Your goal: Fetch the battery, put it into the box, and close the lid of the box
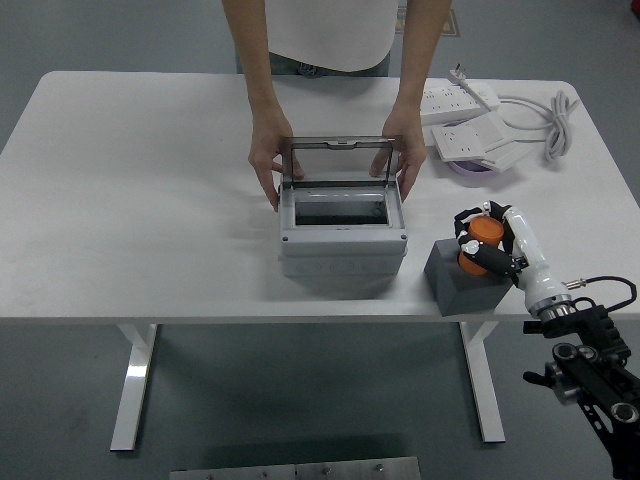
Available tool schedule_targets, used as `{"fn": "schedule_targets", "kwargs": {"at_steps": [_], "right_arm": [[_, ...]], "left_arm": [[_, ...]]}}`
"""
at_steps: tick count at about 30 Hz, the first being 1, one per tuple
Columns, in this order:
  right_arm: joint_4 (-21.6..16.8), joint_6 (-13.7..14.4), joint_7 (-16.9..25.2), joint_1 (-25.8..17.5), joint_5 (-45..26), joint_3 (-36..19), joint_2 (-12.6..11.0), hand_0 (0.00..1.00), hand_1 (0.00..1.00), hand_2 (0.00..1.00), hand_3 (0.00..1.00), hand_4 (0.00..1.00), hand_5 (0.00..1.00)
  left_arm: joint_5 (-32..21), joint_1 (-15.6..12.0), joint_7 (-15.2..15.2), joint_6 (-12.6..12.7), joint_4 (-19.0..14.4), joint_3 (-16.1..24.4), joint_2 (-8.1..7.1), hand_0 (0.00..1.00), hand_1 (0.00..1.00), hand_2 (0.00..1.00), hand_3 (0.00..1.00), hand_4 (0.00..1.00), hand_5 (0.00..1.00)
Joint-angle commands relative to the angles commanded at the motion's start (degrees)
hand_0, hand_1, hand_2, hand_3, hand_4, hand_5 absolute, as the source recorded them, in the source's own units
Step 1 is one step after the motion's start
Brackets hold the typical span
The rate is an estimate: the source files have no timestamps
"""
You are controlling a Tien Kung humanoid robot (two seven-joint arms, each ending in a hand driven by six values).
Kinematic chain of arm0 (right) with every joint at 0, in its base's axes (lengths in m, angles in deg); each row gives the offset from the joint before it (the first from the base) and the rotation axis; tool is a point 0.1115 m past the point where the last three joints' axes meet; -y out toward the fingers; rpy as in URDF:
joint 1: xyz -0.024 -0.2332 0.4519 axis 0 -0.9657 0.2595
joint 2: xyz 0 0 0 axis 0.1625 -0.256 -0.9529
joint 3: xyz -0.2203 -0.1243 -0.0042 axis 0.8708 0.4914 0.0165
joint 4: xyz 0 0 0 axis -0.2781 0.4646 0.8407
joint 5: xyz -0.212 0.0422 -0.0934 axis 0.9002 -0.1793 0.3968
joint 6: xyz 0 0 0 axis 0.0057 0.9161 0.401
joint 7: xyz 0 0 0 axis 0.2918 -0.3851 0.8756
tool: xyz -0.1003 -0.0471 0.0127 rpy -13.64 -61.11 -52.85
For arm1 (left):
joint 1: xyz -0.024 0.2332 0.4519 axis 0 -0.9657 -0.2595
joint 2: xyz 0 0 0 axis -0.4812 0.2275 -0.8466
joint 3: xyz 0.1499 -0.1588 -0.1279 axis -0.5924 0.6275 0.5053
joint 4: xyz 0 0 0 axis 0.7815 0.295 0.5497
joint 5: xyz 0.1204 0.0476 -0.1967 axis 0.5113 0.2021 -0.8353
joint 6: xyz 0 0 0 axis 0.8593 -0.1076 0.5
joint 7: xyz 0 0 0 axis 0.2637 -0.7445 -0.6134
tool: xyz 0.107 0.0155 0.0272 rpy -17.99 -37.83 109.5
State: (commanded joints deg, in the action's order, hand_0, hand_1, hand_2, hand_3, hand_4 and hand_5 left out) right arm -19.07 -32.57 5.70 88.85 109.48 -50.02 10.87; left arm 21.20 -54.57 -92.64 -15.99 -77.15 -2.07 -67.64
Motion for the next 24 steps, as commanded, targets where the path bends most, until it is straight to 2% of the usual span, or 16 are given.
{"fn": "schedule_targets", "kwargs": {"at_steps": [5, 6, 15, 23, 24], "right_arm": [[0.05, 0.27, -0.04, 0.40, 0.22, 0.15, 0.09, 0.266, 0.283, 0.289, 0.388, 0.278, 0.047], [0.06, 0.31, -0.03, 0.51, 0.27, 0.14, 0.10, 0.259, 0.254, 0.280, 0.385, 0.246, 0.067], [0.04, 0.62, -0.24, 2.09, 0.51, -0.40, 0.09, 0.257, 0.255, 0.278, 0.385, 0.255, 0.065], [-0.46, 1.36, -2.18, 4.52, 3.28, -1.63, -0.21, 0.256, 0.255, 0.280, 0.383, 0.257, 0.061], [-0.54, 1.46, -2.66, 4.95, 4.38, -2.01, -0.26, 0.259, 0.251, 0.280, 0.384, 0.218, 0.002]], "left_arm": [[0.19, 0.05, 0.03, 0.11, 0.00, 0.08, 0.01, 0.621, 0.698, 0.588, 0.561, 0.548, 0.010], [0.23, 0.05, 0.04, 0.14, -0.01, 0.10, 0.02, 0.621, 0.699, 0.589, 0.561, 0.550, 0.013], [0.65, 0.05, 0.02, 0.35, -0.03, 0.31, 0.06, 0.622, 0.699, 0.593, 0.562, 0.554, 0.013], [0.79, -0.03, -0.05, 0.42, -0.06, 0.38, 0.07, 0.623, 0.699, 0.596, 0.565, 0.557, 0.011], [0.81, -0.07, -0.09, 0.42, -0.07, 0.40, 0.08, 0.623, 0.699, 0.597, 0.566, 0.559, 0.011]]}}
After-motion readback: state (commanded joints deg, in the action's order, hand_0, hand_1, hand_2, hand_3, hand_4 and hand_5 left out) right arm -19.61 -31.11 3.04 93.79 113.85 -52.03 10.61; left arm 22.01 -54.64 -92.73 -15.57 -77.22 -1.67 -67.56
